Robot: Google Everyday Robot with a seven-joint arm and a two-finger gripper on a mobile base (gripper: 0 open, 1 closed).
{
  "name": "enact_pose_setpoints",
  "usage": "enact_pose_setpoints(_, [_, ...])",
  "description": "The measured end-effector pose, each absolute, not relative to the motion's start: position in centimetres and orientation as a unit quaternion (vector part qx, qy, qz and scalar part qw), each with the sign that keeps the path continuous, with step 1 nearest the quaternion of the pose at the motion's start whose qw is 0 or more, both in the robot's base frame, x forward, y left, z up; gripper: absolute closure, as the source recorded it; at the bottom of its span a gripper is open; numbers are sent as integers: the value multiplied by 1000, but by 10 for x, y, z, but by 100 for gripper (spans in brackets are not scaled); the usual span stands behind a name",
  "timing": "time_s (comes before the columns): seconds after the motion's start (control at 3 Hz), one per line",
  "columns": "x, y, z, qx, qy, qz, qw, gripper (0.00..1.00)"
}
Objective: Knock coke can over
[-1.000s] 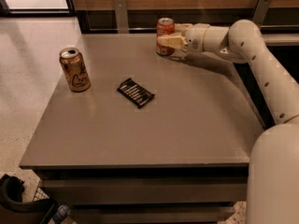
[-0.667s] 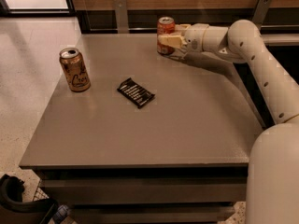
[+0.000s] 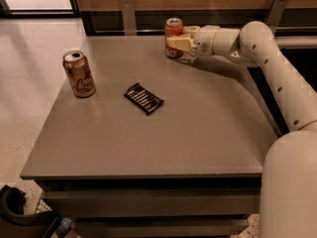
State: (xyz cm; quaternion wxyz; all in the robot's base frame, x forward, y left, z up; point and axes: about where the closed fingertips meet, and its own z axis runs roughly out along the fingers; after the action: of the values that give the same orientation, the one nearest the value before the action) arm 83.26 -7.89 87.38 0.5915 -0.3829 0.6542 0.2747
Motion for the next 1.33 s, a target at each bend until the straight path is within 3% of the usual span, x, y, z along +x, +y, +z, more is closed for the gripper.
enact_pose_setpoints(1.33, [810, -90, 914, -463, 704, 200, 500, 100])
